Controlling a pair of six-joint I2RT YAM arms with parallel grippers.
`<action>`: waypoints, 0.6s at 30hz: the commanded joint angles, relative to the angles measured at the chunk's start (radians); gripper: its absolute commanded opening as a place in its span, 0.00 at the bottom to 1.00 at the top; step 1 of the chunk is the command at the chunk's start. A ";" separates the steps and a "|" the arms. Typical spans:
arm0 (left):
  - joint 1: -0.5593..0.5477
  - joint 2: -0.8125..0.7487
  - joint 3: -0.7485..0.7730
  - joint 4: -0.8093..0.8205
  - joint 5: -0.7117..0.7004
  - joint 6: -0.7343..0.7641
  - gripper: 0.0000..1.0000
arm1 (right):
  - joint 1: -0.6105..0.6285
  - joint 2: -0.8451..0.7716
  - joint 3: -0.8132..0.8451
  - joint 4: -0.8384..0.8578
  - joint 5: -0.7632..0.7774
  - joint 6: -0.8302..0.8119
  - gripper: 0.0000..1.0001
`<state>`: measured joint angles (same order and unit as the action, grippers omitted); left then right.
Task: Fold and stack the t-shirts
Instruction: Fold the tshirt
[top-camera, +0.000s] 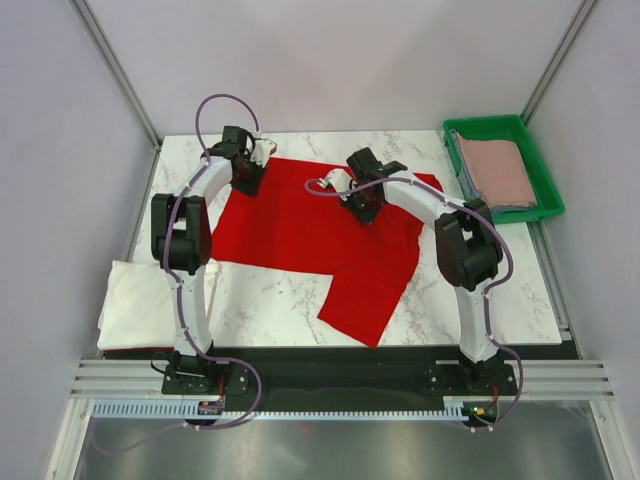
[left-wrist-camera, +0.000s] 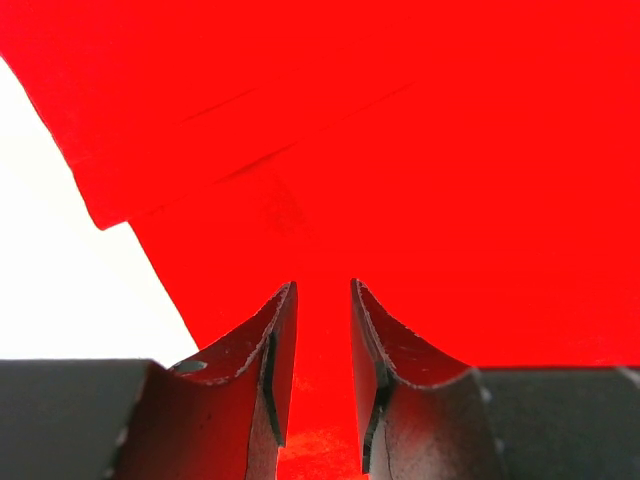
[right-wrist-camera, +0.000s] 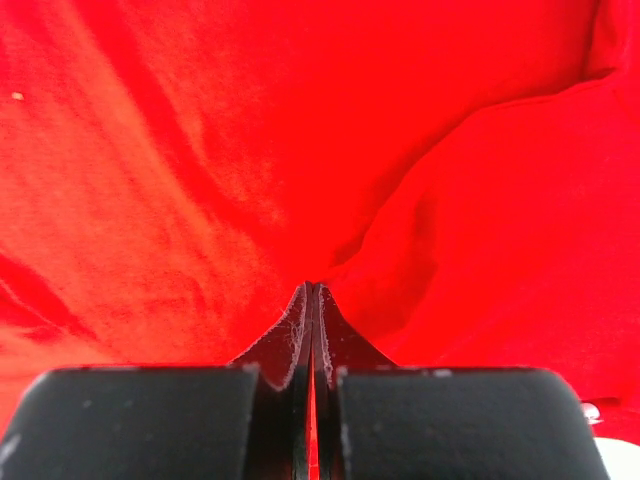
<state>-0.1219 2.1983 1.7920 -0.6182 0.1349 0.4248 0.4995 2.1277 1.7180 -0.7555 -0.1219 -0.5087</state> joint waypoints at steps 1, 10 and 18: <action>0.002 -0.025 0.026 0.015 0.022 -0.029 0.34 | 0.016 -0.052 0.028 0.008 0.011 0.010 0.01; 0.002 -0.031 0.018 0.015 0.011 -0.018 0.34 | 0.053 -0.048 0.064 -0.005 -0.016 0.016 0.00; 0.002 -0.035 0.021 0.017 0.011 -0.014 0.34 | 0.059 -0.032 0.086 -0.002 0.010 0.038 0.22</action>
<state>-0.1219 2.1983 1.7920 -0.6182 0.1349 0.4244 0.5594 2.1174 1.7557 -0.7605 -0.1238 -0.4896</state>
